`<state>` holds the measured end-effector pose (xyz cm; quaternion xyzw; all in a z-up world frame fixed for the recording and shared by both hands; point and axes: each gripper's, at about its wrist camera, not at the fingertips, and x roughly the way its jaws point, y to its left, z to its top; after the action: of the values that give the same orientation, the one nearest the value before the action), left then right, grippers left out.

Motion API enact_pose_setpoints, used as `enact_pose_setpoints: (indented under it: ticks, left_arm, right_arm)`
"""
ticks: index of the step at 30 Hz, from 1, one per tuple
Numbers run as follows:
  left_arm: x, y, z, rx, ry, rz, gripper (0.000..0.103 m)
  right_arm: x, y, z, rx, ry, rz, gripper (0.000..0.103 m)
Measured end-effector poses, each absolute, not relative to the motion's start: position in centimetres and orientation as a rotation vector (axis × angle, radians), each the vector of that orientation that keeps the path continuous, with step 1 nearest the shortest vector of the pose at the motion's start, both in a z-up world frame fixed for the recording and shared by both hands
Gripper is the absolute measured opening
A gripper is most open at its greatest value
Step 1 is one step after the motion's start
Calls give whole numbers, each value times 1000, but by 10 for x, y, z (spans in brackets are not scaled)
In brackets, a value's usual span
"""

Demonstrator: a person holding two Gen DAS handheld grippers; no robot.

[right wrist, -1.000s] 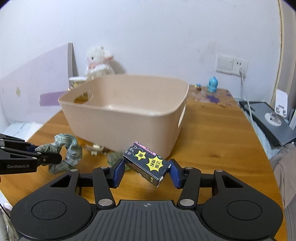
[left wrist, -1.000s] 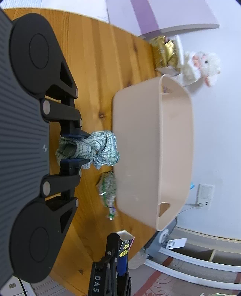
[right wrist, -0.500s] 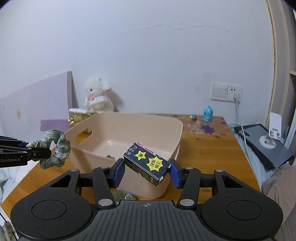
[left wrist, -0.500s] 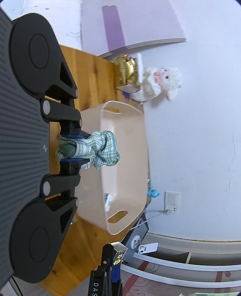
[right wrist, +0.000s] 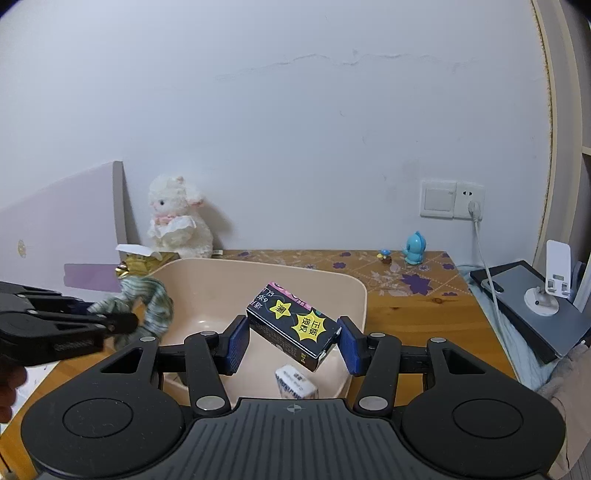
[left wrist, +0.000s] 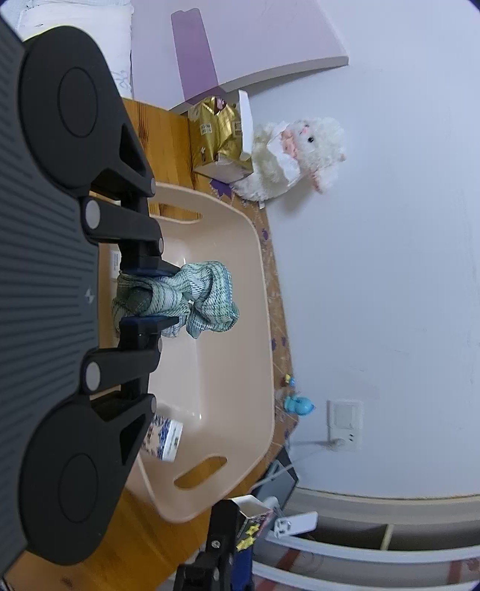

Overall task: Organize objects
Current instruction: 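Drop the scrunchie into the bin with the left tool while the right tool drops the star box in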

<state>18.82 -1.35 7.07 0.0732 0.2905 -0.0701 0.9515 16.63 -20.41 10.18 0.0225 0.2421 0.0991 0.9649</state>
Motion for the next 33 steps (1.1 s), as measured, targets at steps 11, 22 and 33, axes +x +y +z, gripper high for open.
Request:
enact_pose_setpoints:
  ticks: [11, 22, 33]
  left_arm:
    - [235, -31, 32, 172, 697, -91, 22]
    - [238, -29, 23, 145, 727, -71, 34]
    - [198, -8, 60, 81, 637, -19, 90]
  right_arm:
    - [208, -189, 69, -10, 593, 167, 48]
    - [211, -181, 57, -34, 622, 143, 59]
    - [180, -190, 82, 15, 561, 159, 81]
